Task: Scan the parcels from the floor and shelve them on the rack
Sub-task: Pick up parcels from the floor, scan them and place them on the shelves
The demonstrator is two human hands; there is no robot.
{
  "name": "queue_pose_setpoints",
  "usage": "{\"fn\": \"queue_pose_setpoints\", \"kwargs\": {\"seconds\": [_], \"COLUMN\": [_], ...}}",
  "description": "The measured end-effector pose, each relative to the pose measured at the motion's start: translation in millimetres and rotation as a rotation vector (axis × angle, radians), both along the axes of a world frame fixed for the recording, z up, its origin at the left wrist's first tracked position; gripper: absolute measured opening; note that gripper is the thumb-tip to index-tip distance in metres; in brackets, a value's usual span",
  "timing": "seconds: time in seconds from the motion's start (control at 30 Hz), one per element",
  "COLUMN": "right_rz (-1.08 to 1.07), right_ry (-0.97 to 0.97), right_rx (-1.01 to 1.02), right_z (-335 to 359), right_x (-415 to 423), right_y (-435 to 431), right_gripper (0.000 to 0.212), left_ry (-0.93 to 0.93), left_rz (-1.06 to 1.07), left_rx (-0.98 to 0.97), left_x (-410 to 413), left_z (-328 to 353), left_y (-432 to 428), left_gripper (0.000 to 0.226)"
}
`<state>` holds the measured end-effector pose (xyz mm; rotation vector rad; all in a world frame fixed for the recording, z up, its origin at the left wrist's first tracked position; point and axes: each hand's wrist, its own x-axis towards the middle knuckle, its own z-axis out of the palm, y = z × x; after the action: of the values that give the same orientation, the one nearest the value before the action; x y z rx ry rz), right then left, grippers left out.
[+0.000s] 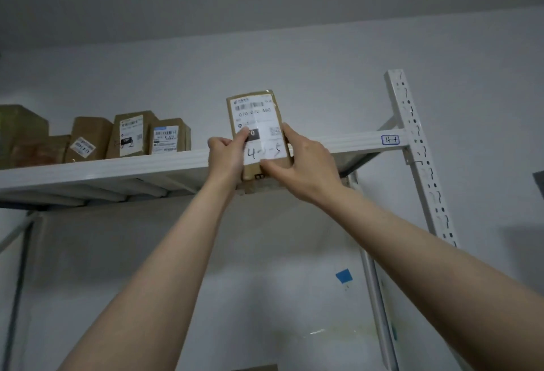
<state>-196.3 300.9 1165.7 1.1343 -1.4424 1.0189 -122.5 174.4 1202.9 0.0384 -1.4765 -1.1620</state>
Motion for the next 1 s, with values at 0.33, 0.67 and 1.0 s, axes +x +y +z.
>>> {"fn": "queue_pose_setpoints", "kwargs": {"seconds": [0.33,0.67,1.0], "right_rz": [0.079,0.198,0.179], "right_ry": [0.099,0.070,-0.004], "right_rx": [0.090,-0.007,-0.063], "right_z": [52.5,91.5,110.1], "right_x": [-23.4,-72.8,-77.2], "right_y": [-27.5,-80.9,-120.8], "right_gripper": [0.079,0.069,0.049], "left_ry": [0.125,0.120,0.148], "left_rz": [0.099,0.164,0.277], "left_rx": [-0.024,-0.169,-0.286], "left_x": [-17.7,-72.4,-95.8], "left_z": [39.2,72.3,88.4], "left_y": [-22.6,-58.3,-102.9], "left_gripper": [0.034,0.023,0.038]}}
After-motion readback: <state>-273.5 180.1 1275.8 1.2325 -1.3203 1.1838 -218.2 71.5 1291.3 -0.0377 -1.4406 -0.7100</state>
